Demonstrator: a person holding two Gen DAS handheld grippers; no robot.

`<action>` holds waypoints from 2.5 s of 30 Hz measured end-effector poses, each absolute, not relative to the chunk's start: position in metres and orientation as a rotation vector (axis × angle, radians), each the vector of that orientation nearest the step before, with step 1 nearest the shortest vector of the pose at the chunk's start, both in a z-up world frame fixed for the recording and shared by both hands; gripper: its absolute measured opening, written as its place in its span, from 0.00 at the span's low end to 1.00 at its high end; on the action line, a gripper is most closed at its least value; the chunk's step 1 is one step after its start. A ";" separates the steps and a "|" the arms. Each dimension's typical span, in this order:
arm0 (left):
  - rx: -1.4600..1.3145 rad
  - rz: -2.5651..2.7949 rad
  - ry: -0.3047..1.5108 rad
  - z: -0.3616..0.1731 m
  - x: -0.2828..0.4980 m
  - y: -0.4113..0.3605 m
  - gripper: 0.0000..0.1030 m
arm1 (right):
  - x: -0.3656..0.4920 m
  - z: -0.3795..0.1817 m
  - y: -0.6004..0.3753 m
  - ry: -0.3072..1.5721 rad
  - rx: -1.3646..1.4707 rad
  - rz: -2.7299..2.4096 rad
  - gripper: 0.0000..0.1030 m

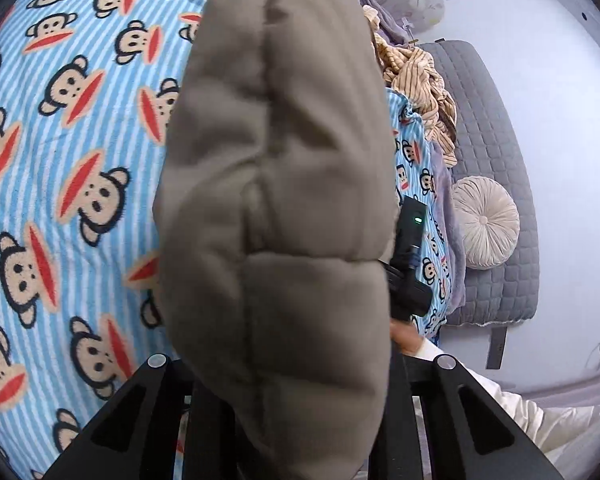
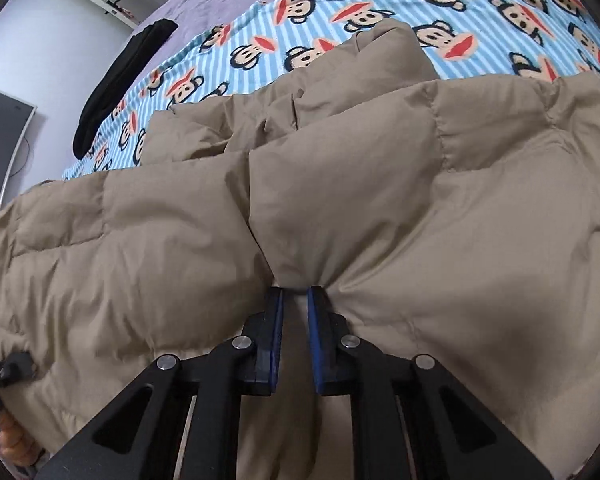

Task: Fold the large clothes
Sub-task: 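Grasp the folded jacket's edge with both tools and lift it, then fold the lifted jacket edge over onto itself with both tools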

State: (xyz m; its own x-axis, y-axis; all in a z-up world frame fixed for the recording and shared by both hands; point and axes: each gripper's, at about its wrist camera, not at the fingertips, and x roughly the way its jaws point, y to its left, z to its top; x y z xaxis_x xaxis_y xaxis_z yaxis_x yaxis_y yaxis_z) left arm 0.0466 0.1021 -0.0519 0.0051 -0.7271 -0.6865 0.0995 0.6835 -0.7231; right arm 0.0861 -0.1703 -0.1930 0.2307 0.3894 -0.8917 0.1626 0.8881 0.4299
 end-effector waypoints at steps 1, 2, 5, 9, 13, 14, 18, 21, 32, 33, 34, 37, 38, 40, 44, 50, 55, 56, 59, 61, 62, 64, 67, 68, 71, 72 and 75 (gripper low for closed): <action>-0.551 -0.700 1.435 -0.047 0.045 0.088 0.24 | 0.091 -0.200 -0.170 1.344 0.512 0.170 0.13; -0.538 -0.696 1.440 -0.042 0.045 0.074 0.24 | 0.096 -0.209 -0.172 1.348 0.539 0.178 0.12; -0.479 -0.689 1.447 -0.031 0.045 0.029 0.24 | 0.102 -0.228 -0.176 1.362 0.595 0.197 0.09; -0.358 -0.699 1.451 -0.020 0.045 -0.026 0.25 | 0.102 -0.239 -0.184 1.360 0.662 0.230 0.07; -0.264 -0.753 1.472 -0.012 0.044 -0.053 0.38 | 0.093 -0.228 -0.201 1.389 0.734 0.248 0.08; -0.254 -0.772 1.485 -0.011 0.045 -0.062 0.49 | 0.086 -0.222 -0.208 1.388 0.743 0.252 0.08; -0.256 -0.859 1.537 -0.018 0.048 -0.087 0.63 | 0.044 -0.201 -0.241 1.349 0.821 0.261 0.12; -0.285 -0.936 1.595 -0.033 0.049 -0.109 0.63 | 0.001 -0.189 -0.264 1.328 0.868 0.224 0.12; 0.027 -1.017 1.551 -0.101 0.043 -0.221 0.63 | -0.120 -0.145 -0.320 1.232 0.922 0.060 0.76; 0.056 -1.018 1.538 -0.101 0.041 -0.226 0.63 | -0.126 -0.139 -0.323 1.205 0.940 0.077 0.76; 0.082 -1.018 1.528 -0.110 0.040 -0.226 0.63 | -0.132 -0.131 -0.325 1.178 0.955 0.104 0.76; 0.155 -0.997 1.493 -0.110 0.034 -0.237 0.63 | -0.140 -0.112 -0.323 1.125 0.966 0.207 0.76; 0.178 -0.970 1.455 -0.103 0.033 -0.238 0.63 | -0.137 -0.108 -0.321 1.116 0.967 0.231 0.76; 0.201 -0.918 1.302 -0.076 0.031 -0.232 0.63 | -0.123 -0.109 -0.313 1.111 0.964 0.244 0.76; 0.247 -0.765 1.034 -0.030 0.037 -0.188 0.63 | -0.093 -0.124 -0.311 1.189 0.882 0.092 0.60; 0.268 -0.454 1.075 -0.070 0.085 -0.106 0.63 | -0.084 -0.112 -0.310 1.180 0.642 -0.031 0.16; 0.257 -0.478 1.118 -0.108 0.087 -0.132 0.63 | -0.108 -0.129 -0.337 1.220 0.684 -0.094 0.16; 0.275 -0.493 1.110 -0.113 0.083 -0.148 0.63 | -0.112 -0.132 -0.338 1.224 0.686 -0.106 0.16; 0.335 -0.525 1.092 -0.119 0.071 -0.188 0.63 | -0.127 -0.148 -0.353 1.246 0.692 -0.167 0.16; 0.370 -0.527 1.077 -0.123 0.066 -0.209 0.63 | -0.127 -0.162 -0.365 1.252 0.741 -0.196 0.17; 0.390 -0.519 1.071 -0.126 0.064 -0.217 0.66 | -0.128 -0.169 -0.371 1.255 0.768 -0.209 0.18; 0.419 -0.498 1.068 -0.130 0.062 -0.225 0.66 | -0.132 -0.184 -0.386 1.278 0.835 -0.222 0.26; 0.417 -0.489 1.081 -0.135 0.066 -0.224 0.66 | -0.145 -0.178 -0.404 1.281 0.926 -0.223 0.27; 0.419 -0.486 1.085 -0.136 0.067 -0.223 0.67 | -0.148 -0.169 -0.408 1.276 0.902 -0.230 0.28; 0.427 -0.478 1.090 -0.138 0.068 -0.223 0.67 | -0.157 -0.136 -0.418 1.228 0.829 -0.245 0.28; 0.432 -0.475 1.087 -0.139 0.068 -0.223 0.67 | -0.154 -0.129 -0.423 1.204 0.806 -0.249 0.28; 0.464 -0.456 1.072 -0.142 0.065 -0.226 0.68 | -0.149 -0.097 -0.432 1.129 0.724 -0.238 0.28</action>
State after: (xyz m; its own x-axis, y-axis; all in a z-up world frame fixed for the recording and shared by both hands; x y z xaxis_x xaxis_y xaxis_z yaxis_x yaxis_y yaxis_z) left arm 0.0648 -0.2261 -0.1417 0.4063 -0.1275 -0.9048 0.5633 0.8146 0.1382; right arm -0.1489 -0.4324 -0.0968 0.4315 0.1785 -0.8843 0.5199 0.7519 0.4055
